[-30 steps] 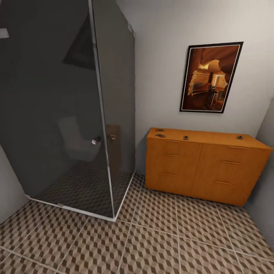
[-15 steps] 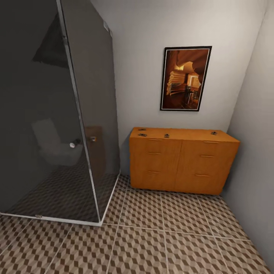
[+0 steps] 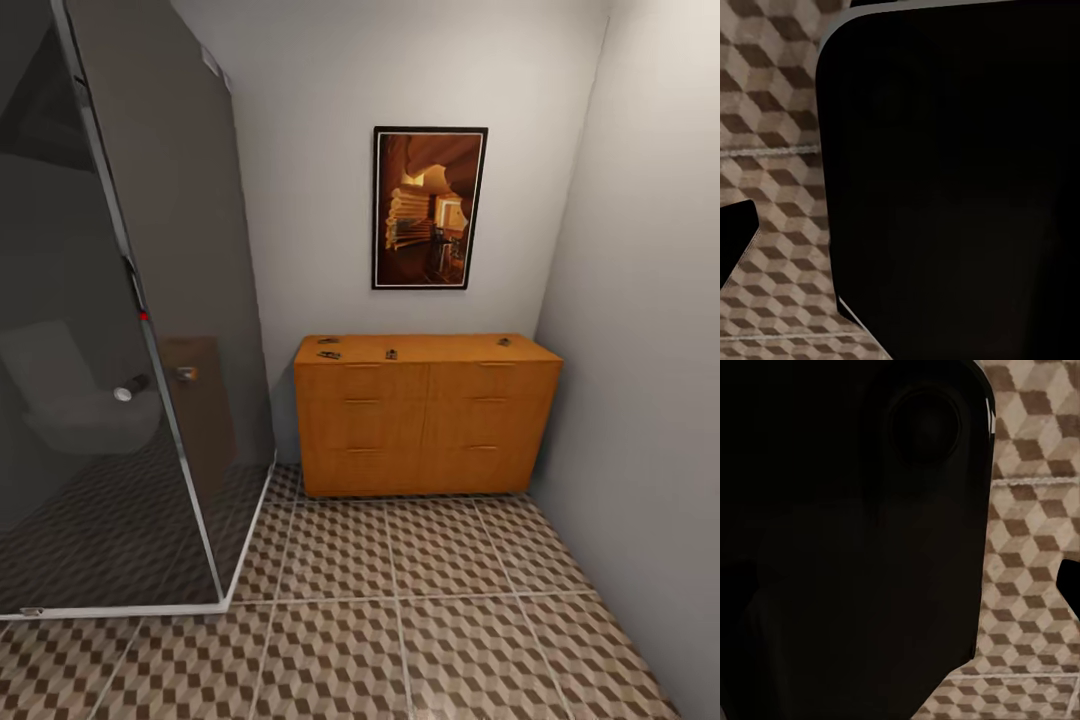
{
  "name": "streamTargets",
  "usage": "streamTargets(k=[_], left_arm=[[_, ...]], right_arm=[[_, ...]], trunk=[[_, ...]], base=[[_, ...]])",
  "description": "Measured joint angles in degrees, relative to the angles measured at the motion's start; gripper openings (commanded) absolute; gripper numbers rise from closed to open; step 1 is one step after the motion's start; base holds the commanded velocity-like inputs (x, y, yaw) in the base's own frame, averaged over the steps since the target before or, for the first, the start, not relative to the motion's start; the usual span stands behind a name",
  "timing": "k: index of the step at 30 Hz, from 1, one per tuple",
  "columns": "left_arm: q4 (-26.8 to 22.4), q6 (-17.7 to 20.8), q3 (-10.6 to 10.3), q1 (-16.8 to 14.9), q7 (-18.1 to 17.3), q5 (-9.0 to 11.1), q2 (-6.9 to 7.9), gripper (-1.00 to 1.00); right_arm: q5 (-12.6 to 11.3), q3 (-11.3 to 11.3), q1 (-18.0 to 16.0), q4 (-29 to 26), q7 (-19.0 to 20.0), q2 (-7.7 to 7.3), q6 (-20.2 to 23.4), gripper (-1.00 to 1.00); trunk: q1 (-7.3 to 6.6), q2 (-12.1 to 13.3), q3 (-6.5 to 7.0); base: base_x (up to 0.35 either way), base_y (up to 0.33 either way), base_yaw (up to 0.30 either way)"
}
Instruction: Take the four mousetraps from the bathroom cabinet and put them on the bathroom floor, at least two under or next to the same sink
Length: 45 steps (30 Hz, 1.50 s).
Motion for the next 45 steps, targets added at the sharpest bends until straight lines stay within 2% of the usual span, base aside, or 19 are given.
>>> streamTargets(k=[33,45], left_arm=[[0.0,0.0,0.11,0.0,0.01,0.16,0.06,1.0],[0.03,0.15,0.29,0.0,0.03,0.57,0.06,1.0]], right_arm=[[0.03,0.0,0.0,0.0,0.0,0.03,0.0,1.0],[0.14,-0.14,0.0,0.02,-0.3,0.08,0.0,1.0]], trunk=[[0.0,0.0,0.0],[-0.03,0.0,0.0]], base=[[0.0,0.0,-0.297],[0.182,0.0,-0.098]])
